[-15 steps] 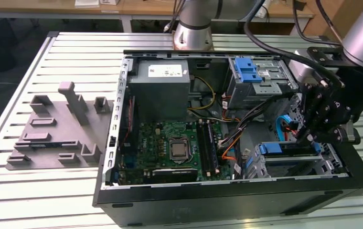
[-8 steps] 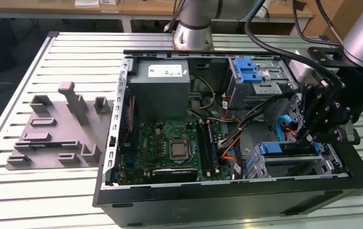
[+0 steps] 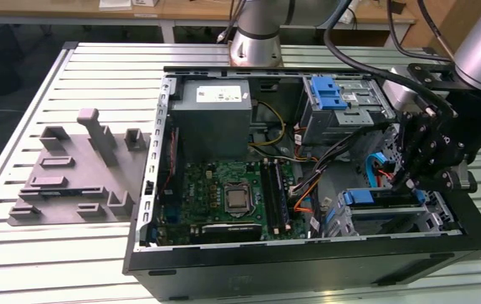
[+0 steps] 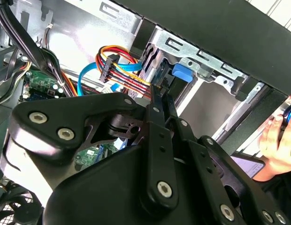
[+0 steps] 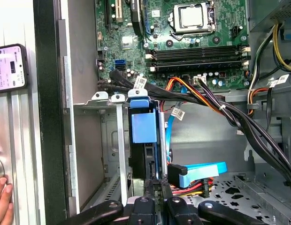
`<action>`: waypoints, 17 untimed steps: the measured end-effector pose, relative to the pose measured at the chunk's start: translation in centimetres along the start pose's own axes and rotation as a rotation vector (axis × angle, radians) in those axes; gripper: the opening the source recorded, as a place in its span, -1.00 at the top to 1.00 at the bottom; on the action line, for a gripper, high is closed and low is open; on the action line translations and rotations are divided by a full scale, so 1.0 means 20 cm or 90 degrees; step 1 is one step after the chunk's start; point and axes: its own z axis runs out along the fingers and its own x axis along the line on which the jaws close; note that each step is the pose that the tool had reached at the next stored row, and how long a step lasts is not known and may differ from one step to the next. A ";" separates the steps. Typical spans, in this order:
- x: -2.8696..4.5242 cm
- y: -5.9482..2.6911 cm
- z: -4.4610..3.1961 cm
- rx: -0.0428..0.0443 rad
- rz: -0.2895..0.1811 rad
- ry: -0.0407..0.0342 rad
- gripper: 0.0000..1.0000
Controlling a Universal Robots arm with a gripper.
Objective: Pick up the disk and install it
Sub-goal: 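Insert the first disk wire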
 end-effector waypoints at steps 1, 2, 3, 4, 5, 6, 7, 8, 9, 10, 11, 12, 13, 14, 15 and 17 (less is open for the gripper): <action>0.000 0.000 0.000 0.0000 0.000 0.0000 0.66; 0.000 0.000 0.000 0.0000 0.000 0.0000 0.66; 0.000 -0.001 0.000 0.0000 0.000 0.0000 0.66; 0.000 -0.001 0.000 0.0000 0.000 -0.0001 0.66; 0.000 -0.001 0.000 0.0000 0.000 -0.0003 0.66; 0.000 -0.001 0.000 -0.0001 0.000 -0.0008 0.66; 0.000 -0.001 -0.002 -0.0001 0.000 -0.0017 0.66; 0.000 -0.001 -0.005 -0.0002 0.000 -0.0023 0.66; 0.000 -0.001 -0.007 -0.0002 0.000 -0.0027 0.66; 0.000 -0.001 -0.008 -0.0003 0.000 -0.0033 0.66; 0.000 -0.001 -0.008 -0.0003 0.000 -0.0037 0.66; 0.000 -0.001 -0.008 -0.0003 0.000 -0.0041 0.66; 0.000 -0.001 -0.009 -0.0004 0.000 -0.0044 0.66; 0.000 -0.001 -0.008 -0.0004 0.000 -0.0048 0.66; 0.000 -0.001 -0.007 -0.0004 0.000 -0.0050 0.66; 0.000 -0.001 -0.006 -0.0006 0.000 -0.0062 0.66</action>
